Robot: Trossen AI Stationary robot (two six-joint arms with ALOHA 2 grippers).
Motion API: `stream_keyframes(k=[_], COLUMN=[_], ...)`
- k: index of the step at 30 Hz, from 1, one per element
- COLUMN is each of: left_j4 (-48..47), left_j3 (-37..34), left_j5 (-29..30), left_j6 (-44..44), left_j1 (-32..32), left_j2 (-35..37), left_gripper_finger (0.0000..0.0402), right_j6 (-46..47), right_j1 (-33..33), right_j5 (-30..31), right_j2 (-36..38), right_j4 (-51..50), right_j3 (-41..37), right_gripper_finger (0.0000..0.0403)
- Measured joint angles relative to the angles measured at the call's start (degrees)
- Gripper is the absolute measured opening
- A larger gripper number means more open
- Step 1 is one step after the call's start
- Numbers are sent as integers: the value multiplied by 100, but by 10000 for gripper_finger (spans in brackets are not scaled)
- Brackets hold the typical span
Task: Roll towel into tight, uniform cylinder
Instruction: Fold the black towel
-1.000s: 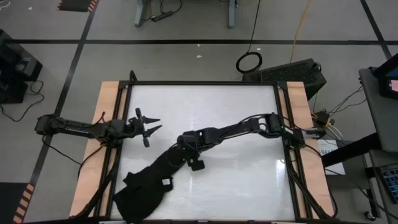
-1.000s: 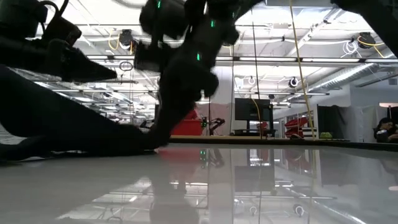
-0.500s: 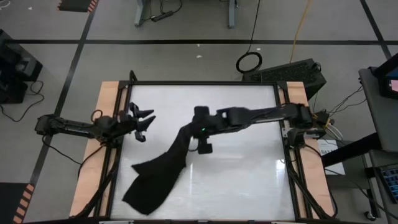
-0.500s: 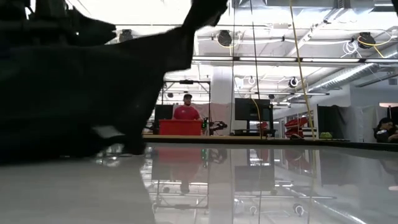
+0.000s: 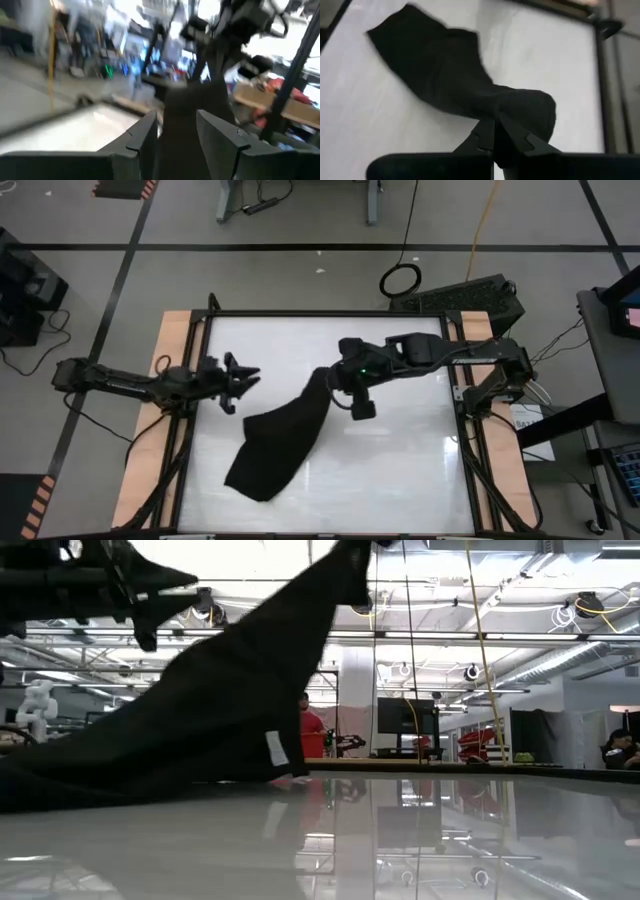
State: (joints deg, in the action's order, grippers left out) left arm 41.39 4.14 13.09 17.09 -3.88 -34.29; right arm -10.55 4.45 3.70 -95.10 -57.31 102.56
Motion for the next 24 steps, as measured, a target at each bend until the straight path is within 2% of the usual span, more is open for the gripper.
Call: stream_keyframes(k=[9,15,18,24], left_j4=[-366,-713,-1647,-4516], left_j3=[11,135,439,1228], left_j5=[-762,-807,-897,-977], left_j6=[2013,2312,2315,2314], left_j1=[-351,-771,-877,-889], left_j2=[-1865,-2669,-2854,-2911], left_gripper_finger=[143,143,143,143], right_j6=[-168,-170,-145,40], right_j1=[2,4,4,30], right_j5=[-126,-126,-121,-110], right_j2=[-4,-4,-4,-4], right_j4=[-1057,-1367,-1360,-1329], right_j3=[0,0,0,0], right_gripper_finger=[0,0,0,0])
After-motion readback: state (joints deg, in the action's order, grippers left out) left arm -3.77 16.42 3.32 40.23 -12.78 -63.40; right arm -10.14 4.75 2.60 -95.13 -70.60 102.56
